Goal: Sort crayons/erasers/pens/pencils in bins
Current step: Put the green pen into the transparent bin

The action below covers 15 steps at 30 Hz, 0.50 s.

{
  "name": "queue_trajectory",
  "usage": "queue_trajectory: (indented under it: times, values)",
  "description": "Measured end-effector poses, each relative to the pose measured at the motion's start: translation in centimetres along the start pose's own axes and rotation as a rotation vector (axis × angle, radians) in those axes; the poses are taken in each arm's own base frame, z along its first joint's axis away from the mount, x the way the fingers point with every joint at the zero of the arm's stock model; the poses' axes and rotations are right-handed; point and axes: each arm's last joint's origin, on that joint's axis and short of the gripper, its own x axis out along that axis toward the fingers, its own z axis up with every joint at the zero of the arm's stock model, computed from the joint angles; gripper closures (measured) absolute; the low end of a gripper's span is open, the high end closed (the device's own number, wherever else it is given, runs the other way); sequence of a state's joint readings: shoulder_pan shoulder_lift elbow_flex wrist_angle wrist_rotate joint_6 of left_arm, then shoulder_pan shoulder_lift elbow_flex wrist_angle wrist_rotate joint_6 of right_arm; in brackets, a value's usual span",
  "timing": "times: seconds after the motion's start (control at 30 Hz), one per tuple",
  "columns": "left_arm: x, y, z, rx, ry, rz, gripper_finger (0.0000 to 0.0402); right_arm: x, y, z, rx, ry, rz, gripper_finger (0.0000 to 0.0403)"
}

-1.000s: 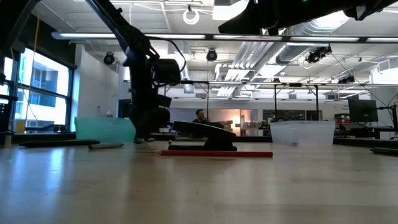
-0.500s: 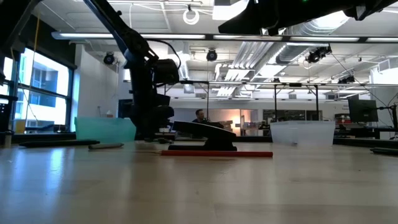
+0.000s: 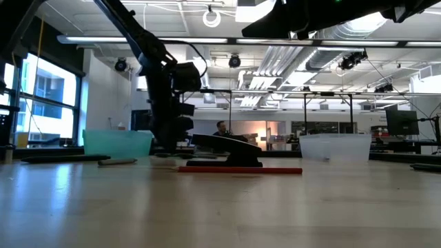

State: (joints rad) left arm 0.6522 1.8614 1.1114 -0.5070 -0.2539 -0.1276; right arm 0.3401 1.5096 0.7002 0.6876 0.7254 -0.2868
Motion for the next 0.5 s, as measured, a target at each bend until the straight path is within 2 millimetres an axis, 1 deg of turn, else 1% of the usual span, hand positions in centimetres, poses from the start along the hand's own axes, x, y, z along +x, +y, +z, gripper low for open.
queue_trajectory:
  times: [0.2,0.3,0.4,0.5]
  values:
    - [-0.4,-1.6,0.0,0.388,-0.031,0.018,0.0252,0.0,0.0,0.0,-0.001,0.000,0.000,0.0403]
    - [-0.7,-2.6,-0.3,0.556,-0.033,-0.024,0.0252,0.0,0.0,0.0,-0.001,0.000,0.000,0.0403]
    - [-0.9,-3.5,-0.4,0.683,-0.043,-0.045,0.0254,0.0,0.0,0.0,-0.001,0.000,0.000,0.0403]
    - [-1.1,-3.8,-0.2,0.752,-0.075,-0.042,0.0258,0.0,0.0,0.0,-0.004,0.002,0.001,0.0403]
